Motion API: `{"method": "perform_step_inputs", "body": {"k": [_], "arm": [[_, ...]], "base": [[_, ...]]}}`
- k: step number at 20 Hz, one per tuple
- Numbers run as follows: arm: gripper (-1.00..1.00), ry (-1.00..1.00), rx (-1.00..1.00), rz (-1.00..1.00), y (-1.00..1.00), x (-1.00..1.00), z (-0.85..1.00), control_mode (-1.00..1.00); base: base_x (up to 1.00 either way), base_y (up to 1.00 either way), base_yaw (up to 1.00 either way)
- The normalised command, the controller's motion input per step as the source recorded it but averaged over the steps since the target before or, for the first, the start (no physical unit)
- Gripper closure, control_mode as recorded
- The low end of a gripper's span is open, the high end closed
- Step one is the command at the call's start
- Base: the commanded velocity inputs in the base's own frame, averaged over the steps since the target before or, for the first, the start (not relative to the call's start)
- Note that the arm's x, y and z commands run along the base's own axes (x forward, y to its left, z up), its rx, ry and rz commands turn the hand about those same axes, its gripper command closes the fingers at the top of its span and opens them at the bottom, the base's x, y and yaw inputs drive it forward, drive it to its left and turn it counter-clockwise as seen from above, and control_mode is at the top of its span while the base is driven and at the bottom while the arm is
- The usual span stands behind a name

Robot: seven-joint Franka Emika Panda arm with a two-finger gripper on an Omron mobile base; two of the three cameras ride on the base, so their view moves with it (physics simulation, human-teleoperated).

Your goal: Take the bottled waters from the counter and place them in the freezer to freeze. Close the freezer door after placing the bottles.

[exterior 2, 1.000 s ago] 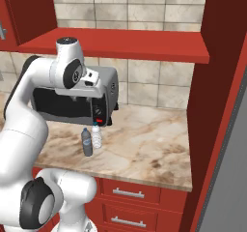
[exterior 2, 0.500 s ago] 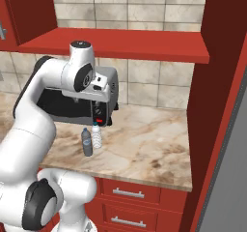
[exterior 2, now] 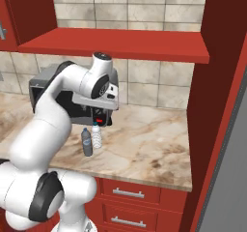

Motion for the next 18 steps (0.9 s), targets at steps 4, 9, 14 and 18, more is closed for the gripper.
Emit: {"method": "perform_step_inputs", "body": {"k": [4, 9, 14, 18], "arm": [[-1.00, -0.04, 0.04, 0.20, -0.16, 0.12, -0.31, -1.00], [-1.00, -0.15, 0.07, 0.22, -0.11, 0.01, -0.37, -1.00], [-1.00, -0.19, 0.00, 0.27, -0.05, 0.19, -0.38, -1.00], [-1.00, -0.04, 0.04, 0.28, -0.03, 0.24, -0.46, -1.00]], "base": [[0.00, 0.00, 0.00], [0.00, 0.00, 0.00], [0.00, 0.00, 0.00], [0.00, 0.00, 0.00]]}}
